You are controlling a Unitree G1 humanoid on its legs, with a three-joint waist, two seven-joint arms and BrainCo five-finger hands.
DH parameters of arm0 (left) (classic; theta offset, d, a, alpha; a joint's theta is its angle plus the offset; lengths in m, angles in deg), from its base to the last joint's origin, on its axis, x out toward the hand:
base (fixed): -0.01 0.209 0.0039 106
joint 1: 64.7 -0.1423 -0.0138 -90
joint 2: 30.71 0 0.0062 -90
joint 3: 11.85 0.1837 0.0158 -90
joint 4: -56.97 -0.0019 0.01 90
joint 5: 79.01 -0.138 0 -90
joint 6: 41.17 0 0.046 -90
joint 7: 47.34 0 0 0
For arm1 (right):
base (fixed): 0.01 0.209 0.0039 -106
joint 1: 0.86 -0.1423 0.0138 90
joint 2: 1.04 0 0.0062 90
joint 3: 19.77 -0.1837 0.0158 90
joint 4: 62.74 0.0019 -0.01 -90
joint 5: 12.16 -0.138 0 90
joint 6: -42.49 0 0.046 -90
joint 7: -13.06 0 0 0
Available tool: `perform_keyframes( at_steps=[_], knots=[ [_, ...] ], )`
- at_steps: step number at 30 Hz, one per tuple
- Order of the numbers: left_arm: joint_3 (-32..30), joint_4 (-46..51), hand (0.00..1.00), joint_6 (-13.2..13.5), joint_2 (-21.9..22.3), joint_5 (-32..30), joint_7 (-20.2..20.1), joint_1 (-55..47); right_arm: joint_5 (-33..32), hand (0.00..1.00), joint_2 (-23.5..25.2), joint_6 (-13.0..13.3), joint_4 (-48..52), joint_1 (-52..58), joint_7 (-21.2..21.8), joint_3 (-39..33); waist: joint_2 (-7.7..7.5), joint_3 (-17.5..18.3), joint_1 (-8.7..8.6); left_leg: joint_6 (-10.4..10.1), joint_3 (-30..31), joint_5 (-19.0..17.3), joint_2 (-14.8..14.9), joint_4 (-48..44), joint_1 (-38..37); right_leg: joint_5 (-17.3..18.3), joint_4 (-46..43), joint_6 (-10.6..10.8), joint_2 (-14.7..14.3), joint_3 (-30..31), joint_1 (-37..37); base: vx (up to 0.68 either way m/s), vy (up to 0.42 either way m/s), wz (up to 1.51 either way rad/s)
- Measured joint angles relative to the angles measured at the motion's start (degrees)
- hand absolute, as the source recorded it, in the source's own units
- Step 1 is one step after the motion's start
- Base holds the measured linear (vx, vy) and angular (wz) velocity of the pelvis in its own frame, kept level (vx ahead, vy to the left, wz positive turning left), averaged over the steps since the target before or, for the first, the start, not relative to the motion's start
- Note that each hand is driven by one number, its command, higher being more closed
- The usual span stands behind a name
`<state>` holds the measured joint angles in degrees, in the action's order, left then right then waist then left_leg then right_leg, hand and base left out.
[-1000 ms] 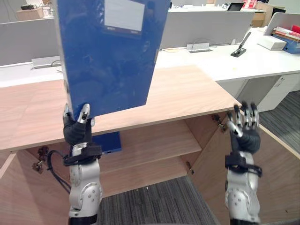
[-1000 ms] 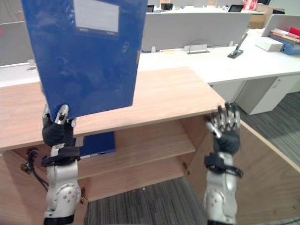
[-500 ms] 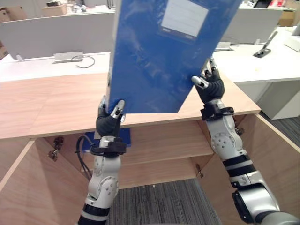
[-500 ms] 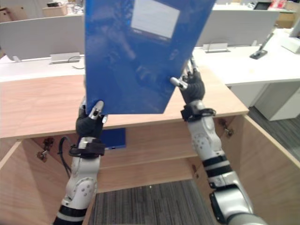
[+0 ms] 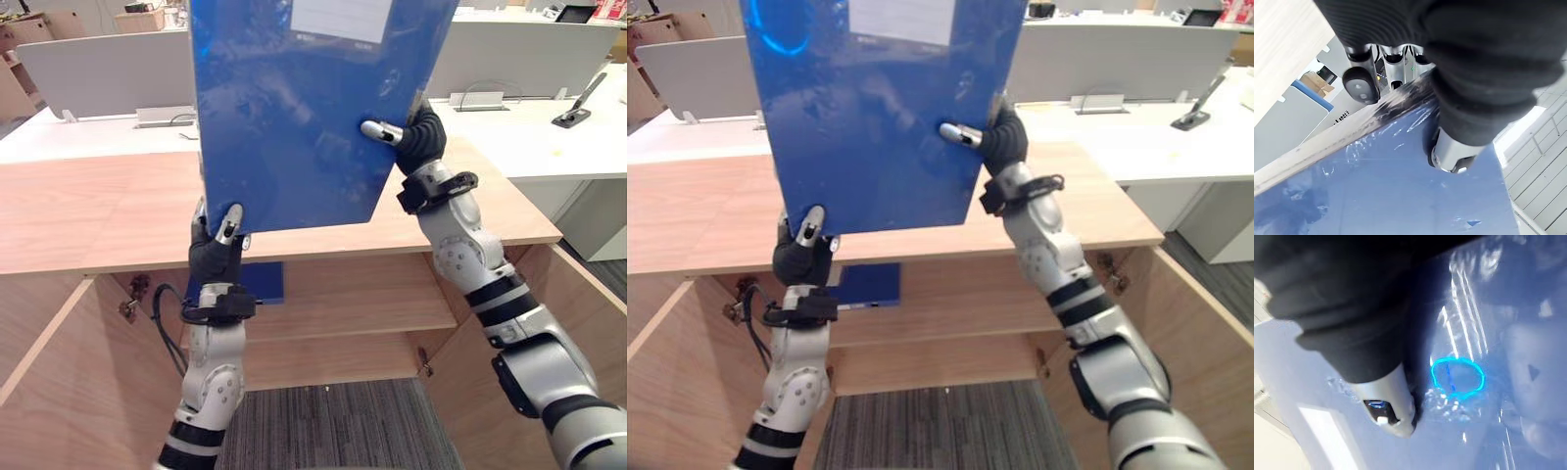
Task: Walk over to the cabinet, pick up the folder, carry it to the office cabinet, place the folder inside the office cabinet, then close the office cabinet door
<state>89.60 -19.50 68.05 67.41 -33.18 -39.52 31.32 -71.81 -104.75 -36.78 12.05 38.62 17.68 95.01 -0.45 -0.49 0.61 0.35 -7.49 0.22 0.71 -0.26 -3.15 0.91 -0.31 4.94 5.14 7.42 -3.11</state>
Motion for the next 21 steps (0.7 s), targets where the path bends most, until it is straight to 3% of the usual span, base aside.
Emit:
perform_keyframes(
  at_steps=[5,13,14,21],
  knots=[
    [-0.23,-0.48,1.0,0.84,-0.77,0.27,0.61,-0.05,-2.37,1.0,-7.51,-0.73,1.99,-5.61,3.5,8.66,-0.03,0.01,0.19,-0.16,0.66,1.54,-0.12,1.92,-0.12,-0.03,-0.22,-0.05,-0.01,-0.92,0.45,-0.01,0.004,0.08],
    [2.23,-0.48,1.0,0.08,-2.74,-0.06,0.3,-0.28,-4.59,1.0,-15.28,-0.51,7.13,-6.76,3.72,11.92,-0.13,0.11,0.82,-0.27,0.65,2.55,-0.2,3.33,-0.2,-0.04,-0.5,-0.05,-0.03,-0.95,1.19,0.0,0.0,0.0],
    [2.59,-0.48,0.0,-0.14,-2.89,-0.05,0.29,-0.28,-4.65,1.0,-16.16,-0.38,7.5,-6.75,3.72,12.21,-0.11,0.13,0.83,-0.32,0.65,2.59,-0.18,3.37,-0.23,-0.04,-0.5,-0.05,-0.04,-0.95,1.19,0.0,0.0,0.0],
    [5.07,-3.11,0.0,-3.54,-5.42,0.16,-1.7,-0.75,-3.85,1.0,-19.45,0.45,11.18,-2.88,4.14,12.49,-0.11,1.63,0.71,-0.48,0.56,3.11,-0.04,4.71,-0.95,-0.03,-0.5,-0.06,-0.27,-0.96,1.17,0.0,0.0,0.0]
  ],
)
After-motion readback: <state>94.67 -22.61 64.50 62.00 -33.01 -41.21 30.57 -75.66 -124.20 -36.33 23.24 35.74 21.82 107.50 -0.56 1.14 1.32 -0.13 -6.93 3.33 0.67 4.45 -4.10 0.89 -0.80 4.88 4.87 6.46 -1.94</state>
